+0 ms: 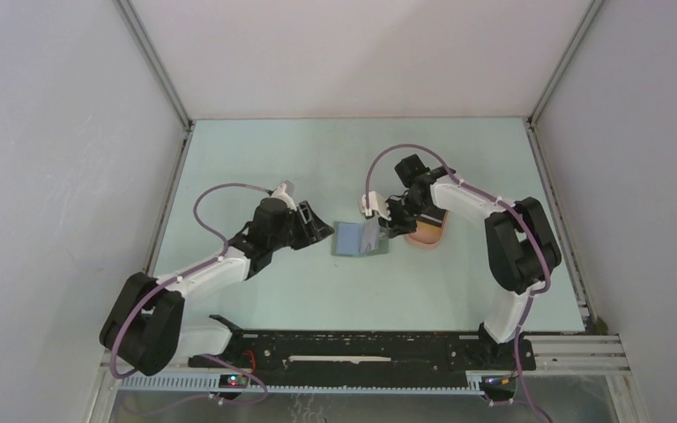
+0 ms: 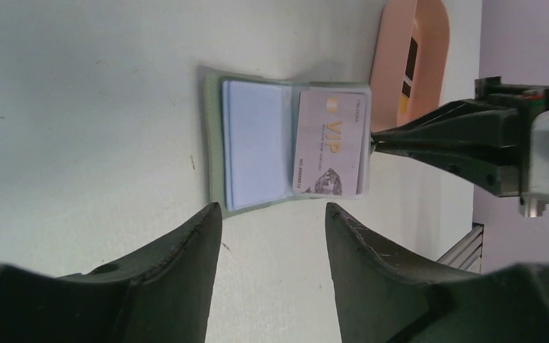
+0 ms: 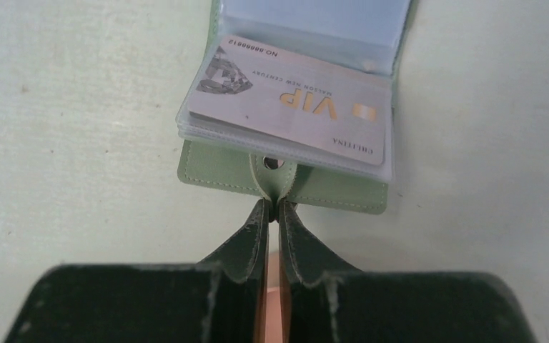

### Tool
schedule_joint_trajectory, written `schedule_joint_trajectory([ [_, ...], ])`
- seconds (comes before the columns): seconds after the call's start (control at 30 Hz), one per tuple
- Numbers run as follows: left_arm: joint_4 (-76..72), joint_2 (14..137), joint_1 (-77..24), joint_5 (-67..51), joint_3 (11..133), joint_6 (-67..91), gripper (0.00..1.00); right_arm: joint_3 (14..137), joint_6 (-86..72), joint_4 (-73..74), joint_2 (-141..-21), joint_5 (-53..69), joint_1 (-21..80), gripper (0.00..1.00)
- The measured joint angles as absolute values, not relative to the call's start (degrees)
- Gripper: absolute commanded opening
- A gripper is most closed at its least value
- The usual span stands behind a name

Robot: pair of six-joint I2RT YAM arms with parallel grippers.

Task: Put the credit cards into the card holder
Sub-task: Close the card holder at the center of the board.

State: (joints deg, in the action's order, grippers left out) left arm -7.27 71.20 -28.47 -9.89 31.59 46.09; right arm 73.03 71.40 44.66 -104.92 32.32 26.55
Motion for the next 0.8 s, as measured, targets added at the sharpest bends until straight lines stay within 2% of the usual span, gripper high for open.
schedule_joint_trajectory([
  [0.53, -9.0, 78.0, -28.5, -12.2, 31.8, 46.1, 0.55, 71.3, 43.0, 34.2, -104.0, 28.0, 24.9, 0.19],
  [0.8, -12.7, 80.6, -28.5, -16.8, 34.0, 46.1, 0.55, 68.5, 39.8, 31.8, -103.9, 27.7, 23.9, 0.18],
])
